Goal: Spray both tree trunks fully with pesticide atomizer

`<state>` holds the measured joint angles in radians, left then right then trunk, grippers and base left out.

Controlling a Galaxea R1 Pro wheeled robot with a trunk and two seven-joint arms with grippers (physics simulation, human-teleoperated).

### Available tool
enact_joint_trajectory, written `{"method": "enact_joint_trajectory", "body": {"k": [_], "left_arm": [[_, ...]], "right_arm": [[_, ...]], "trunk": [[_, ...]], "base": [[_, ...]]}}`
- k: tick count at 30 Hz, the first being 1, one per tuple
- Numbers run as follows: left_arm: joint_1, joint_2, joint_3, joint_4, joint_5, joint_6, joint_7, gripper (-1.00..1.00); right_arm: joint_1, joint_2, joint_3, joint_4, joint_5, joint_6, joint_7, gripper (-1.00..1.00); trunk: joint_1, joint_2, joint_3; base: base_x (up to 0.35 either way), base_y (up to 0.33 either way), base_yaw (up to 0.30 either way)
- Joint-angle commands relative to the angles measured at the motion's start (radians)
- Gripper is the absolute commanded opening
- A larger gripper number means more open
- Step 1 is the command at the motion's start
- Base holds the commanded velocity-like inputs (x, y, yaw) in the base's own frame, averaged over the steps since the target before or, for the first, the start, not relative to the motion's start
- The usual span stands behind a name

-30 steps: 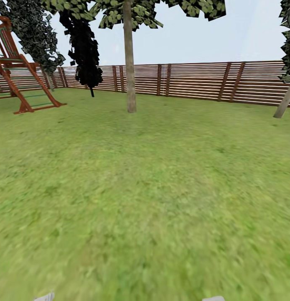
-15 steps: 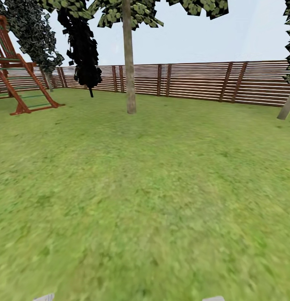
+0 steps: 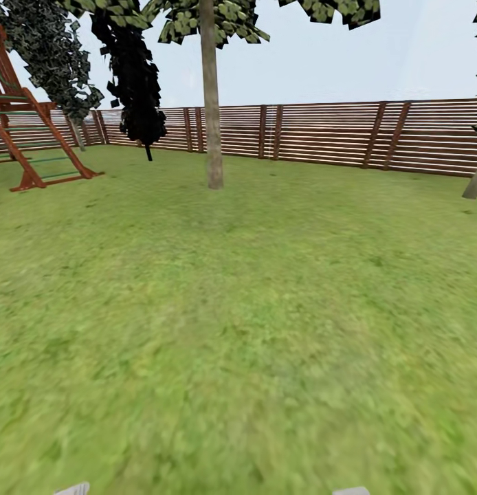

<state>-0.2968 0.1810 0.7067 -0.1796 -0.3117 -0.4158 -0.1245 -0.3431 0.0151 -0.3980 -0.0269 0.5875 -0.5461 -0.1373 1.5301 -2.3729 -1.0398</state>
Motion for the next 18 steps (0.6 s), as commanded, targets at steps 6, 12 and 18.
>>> {"method": "enact_joint_trajectory", "body": {"k": [6, 12, 18], "left_arm": [[-0.001, 0.000, 0.009, 0.001, -0.006, -0.003, -0.006, -1.00], [-0.001, 0.000, 0.010, 0.000, -0.006, -0.003, -0.006, -1.00], [-0.001, 0.000, 0.010, 0.000, -0.006, -0.003, -0.006, -1.00]], "right_arm": [[-0.001, 0.000, -0.004, 0.001, 0.011, -0.002, -0.008, 1.00], [-0.001, 0.000, -0.004, 0.001, 0.011, -0.002, -0.008, 1.00], [-0.001, 0.000, -0.004, 0.001, 0.011, -0.002, -0.008, 1.00]], "trunk": [[0.000, 0.000, -0.001], [0.000, 0.000, -0.001], [0.000, 0.000, -0.001]], "base": [[0.338, 0.000, 0.000], [0.338, 0.000, 0.000], [0.338, 0.000, 0.000]]}}
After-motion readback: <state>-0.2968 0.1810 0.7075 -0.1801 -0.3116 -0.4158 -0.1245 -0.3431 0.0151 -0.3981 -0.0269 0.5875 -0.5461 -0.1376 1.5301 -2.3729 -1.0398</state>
